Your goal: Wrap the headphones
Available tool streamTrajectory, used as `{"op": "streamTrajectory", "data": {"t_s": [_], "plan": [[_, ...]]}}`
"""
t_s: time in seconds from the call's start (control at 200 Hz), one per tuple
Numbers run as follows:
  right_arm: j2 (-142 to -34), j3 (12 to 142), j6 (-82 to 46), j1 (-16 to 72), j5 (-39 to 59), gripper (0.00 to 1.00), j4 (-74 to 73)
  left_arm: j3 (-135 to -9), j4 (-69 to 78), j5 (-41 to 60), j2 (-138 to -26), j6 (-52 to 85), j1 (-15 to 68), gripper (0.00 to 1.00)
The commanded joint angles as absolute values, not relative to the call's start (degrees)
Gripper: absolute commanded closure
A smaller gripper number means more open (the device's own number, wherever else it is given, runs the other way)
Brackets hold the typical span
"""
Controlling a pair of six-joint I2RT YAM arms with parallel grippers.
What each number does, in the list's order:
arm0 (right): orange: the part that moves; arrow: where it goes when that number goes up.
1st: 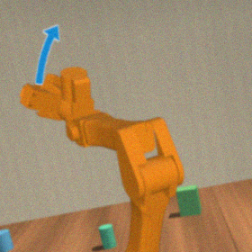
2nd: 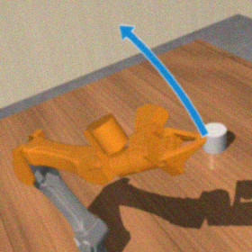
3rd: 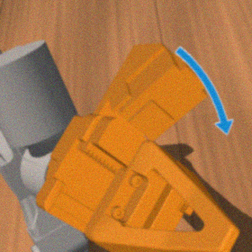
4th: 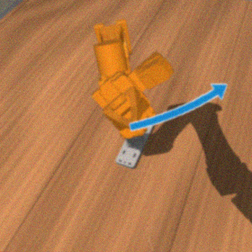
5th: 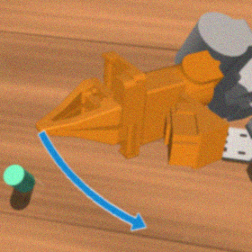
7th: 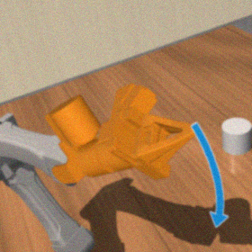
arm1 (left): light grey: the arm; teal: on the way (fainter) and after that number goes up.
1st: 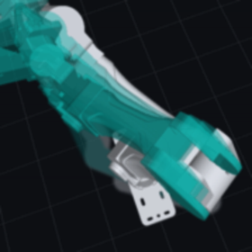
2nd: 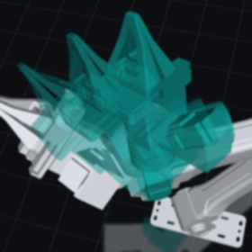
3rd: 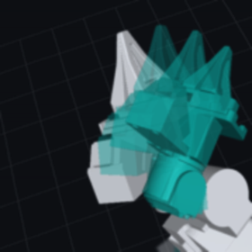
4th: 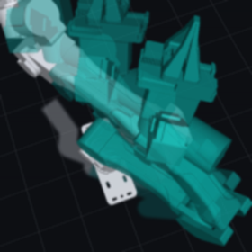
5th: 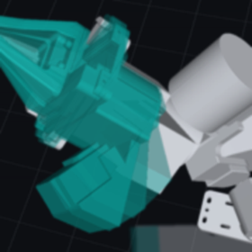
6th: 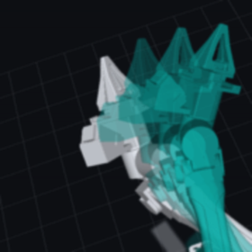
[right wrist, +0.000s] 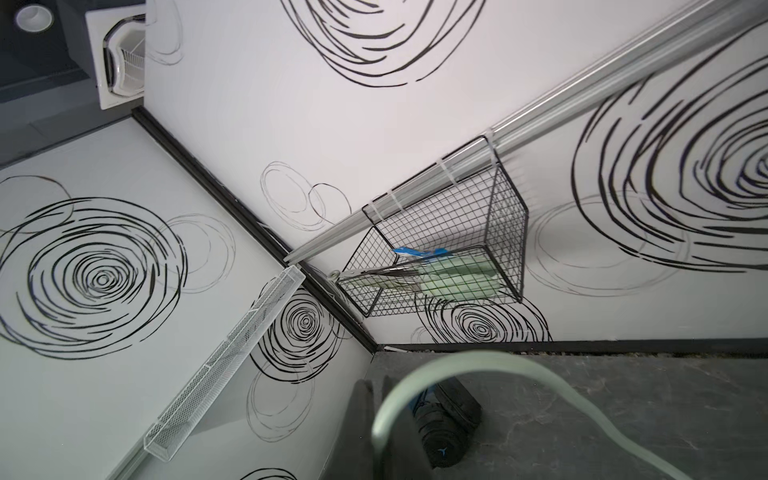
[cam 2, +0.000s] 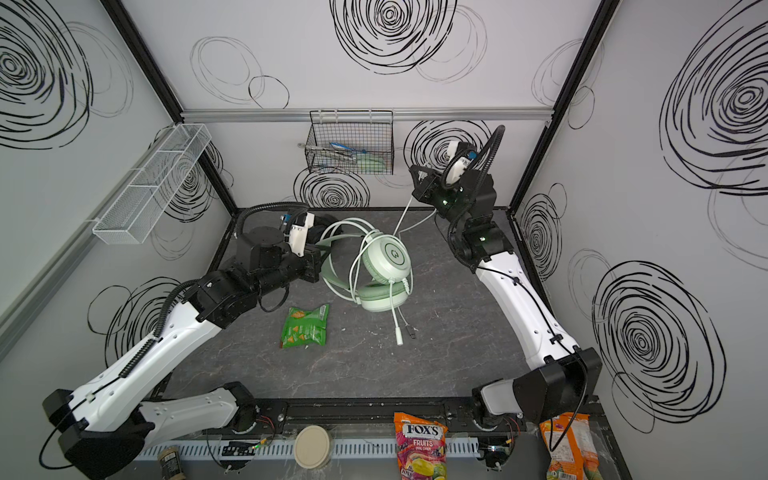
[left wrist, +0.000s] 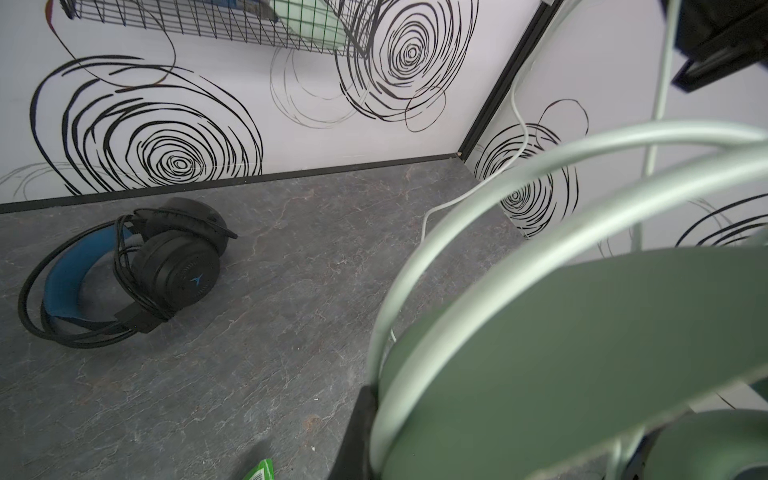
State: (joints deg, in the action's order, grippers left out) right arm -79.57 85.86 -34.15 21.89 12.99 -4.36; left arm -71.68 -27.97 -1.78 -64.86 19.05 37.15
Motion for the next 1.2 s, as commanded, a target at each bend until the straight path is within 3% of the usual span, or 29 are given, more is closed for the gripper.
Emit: {"op": "streamTrajectory", "data": {"t_s": [0.0,0.32,0.5,0.795,1.196], "plan": [[-79.4,90.3,-23.5,24.2,12.1,1.0,-4.7,-70.3,-27.4,-0.8,-65.1,17.0,38.7,1.0],[-72.8,85.0,-9.9,33.6,8.9,0.96,-6.3,-71.1,-29.0,-3.9,-67.3,15.8,39.9,1.0],[-68.7,82.3,-1.6,39.5,2.8,0.95,-8.2,-73.9,-33.7,-16.0,-69.1,15.9,42.0,1.0],[-64.6,81.0,12.3,53.9,-13.4,0.94,-9.1,-79.6,-38.3,-41.7,-70.4,17.4,45.8,1.0],[-65.9,79.0,37.7,76.1,-39.5,0.9,-13.9,-85.6,-30.1,-54.7,-70.1,18.0,48.3,1.0]]}}
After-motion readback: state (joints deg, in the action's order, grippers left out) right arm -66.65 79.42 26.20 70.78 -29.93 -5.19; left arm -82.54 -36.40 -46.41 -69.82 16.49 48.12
